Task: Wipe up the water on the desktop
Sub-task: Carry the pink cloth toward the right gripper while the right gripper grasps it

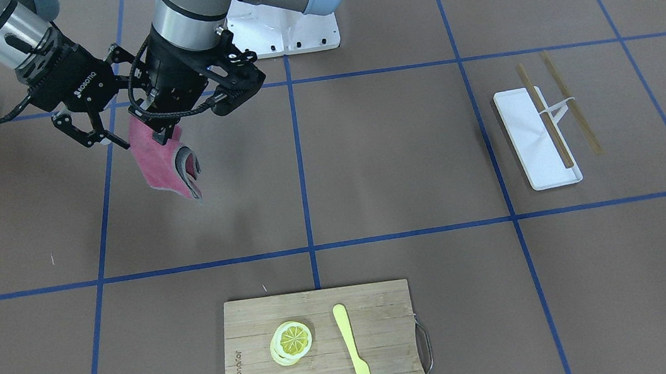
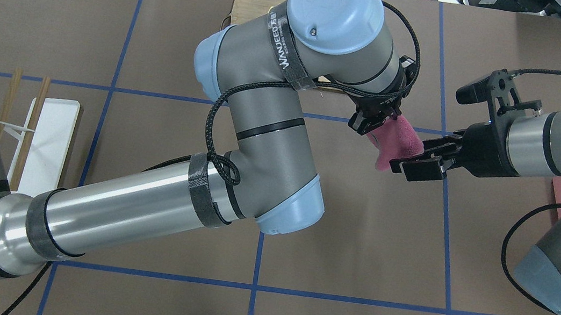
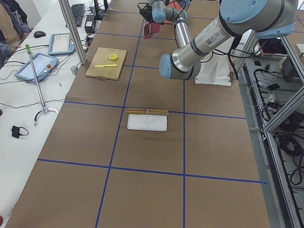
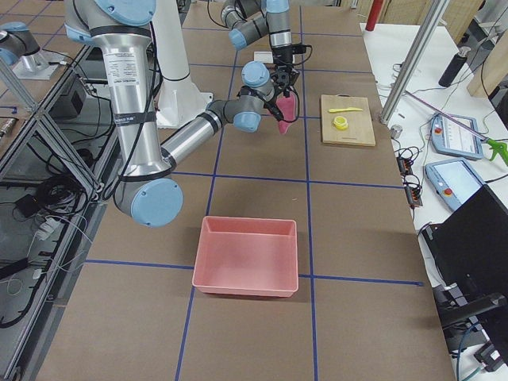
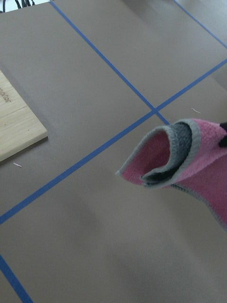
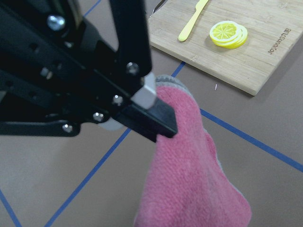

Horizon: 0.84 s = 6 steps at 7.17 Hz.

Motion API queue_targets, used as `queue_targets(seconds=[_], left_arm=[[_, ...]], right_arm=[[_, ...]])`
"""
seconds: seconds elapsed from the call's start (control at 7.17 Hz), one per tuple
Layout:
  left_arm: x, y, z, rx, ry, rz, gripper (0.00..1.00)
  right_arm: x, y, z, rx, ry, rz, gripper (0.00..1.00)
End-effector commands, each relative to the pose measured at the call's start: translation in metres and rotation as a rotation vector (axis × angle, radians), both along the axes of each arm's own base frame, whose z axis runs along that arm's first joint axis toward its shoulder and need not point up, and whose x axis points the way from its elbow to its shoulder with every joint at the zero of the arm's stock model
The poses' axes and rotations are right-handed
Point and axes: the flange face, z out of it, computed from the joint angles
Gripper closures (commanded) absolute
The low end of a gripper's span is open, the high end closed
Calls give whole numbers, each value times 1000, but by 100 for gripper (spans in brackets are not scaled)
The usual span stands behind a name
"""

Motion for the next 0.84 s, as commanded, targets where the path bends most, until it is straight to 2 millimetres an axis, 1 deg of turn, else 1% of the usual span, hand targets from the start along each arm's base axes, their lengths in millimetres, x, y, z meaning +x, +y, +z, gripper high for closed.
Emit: queue_targets(seconds=[0.0, 0.14, 0.28, 0.42, 0.56, 0.7], left_arm=[[-2, 1, -5, 0, 7, -1, 100], [-2, 1, -5, 1, 9, -1, 100], [-2, 1, -5, -1, 9, -1, 100], [-5, 3, -8, -1, 16, -3, 100], [-4, 4, -8, 0, 18, -1, 100], [-5, 3, -7, -1, 16, -3, 100]], right_arm=[[3, 0, -1, 16, 3, 9, 22], [4, 1, -2, 20, 3, 16, 31], [5, 2, -1, 19, 4, 18, 45], [7, 4, 0, 17, 6, 16, 78], [9, 4, 3, 15, 9, 19, 100], [9, 5, 5, 10, 13, 18, 100]])
